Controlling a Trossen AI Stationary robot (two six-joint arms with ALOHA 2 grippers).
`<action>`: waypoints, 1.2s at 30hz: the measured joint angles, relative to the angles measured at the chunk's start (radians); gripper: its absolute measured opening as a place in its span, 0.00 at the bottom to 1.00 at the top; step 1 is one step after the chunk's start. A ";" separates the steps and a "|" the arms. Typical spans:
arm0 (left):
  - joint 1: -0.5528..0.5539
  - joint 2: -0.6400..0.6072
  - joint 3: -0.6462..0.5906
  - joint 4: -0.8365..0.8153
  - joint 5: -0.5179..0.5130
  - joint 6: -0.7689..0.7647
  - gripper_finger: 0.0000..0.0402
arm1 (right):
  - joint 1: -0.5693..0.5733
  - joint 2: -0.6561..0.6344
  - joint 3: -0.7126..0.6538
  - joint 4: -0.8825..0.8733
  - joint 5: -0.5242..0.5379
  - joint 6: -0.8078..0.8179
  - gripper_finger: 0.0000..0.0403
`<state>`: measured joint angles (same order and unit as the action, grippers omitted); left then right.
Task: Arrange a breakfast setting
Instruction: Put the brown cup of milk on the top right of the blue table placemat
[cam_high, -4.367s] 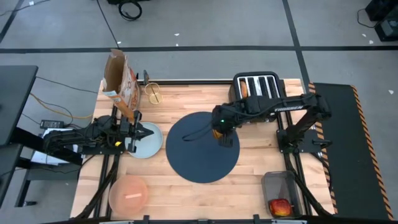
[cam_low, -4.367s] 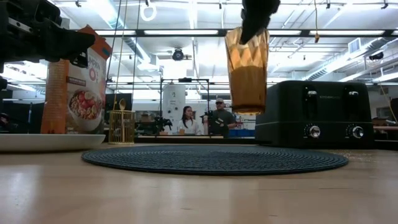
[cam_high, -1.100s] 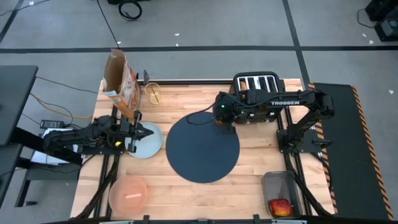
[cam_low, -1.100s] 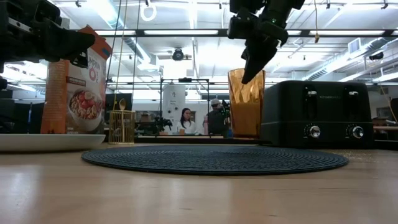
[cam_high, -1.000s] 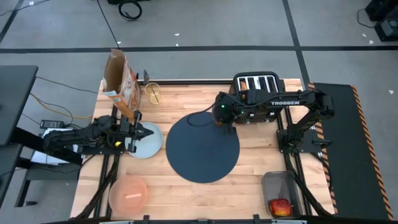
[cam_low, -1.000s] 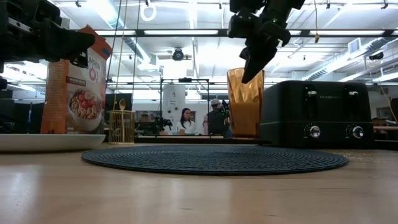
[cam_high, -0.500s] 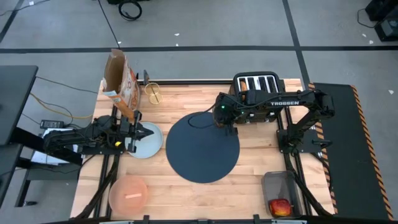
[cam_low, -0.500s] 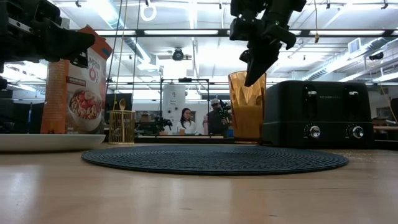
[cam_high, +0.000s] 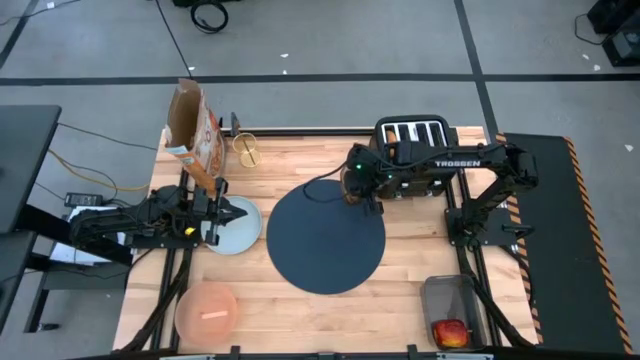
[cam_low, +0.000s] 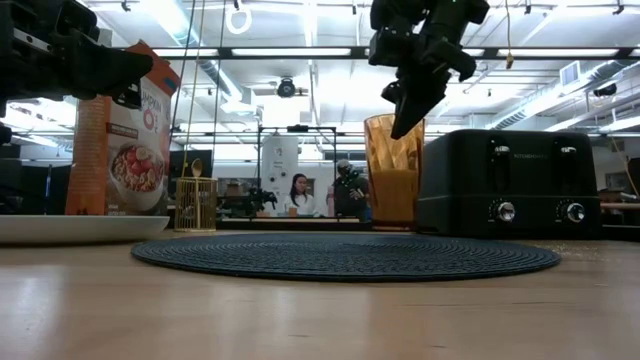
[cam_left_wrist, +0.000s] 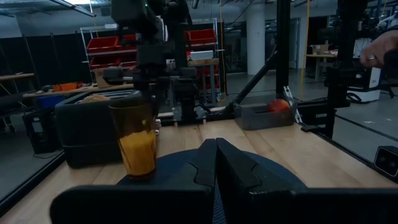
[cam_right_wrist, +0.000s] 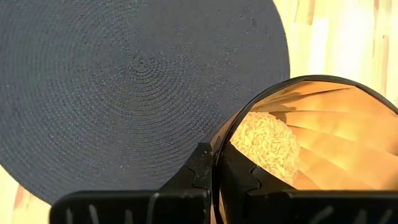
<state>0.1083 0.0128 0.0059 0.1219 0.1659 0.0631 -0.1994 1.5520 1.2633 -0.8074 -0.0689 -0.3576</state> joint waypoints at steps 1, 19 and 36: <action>0.000 0.000 0.000 0.000 0.000 0.000 0.04 | -0.001 0.000 0.000 0.006 0.000 -0.004 0.04; 0.000 0.000 0.000 0.000 0.000 0.000 0.04 | -0.010 0.000 -0.043 0.033 -0.003 -0.029 0.07; 0.000 0.000 0.000 0.000 0.000 0.000 0.04 | -0.010 0.000 -0.044 0.063 -0.003 -0.028 0.12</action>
<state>0.1083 0.0128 0.0060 0.1219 0.1661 0.0631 -0.2092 1.5520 1.2194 -0.7440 -0.0715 -0.3855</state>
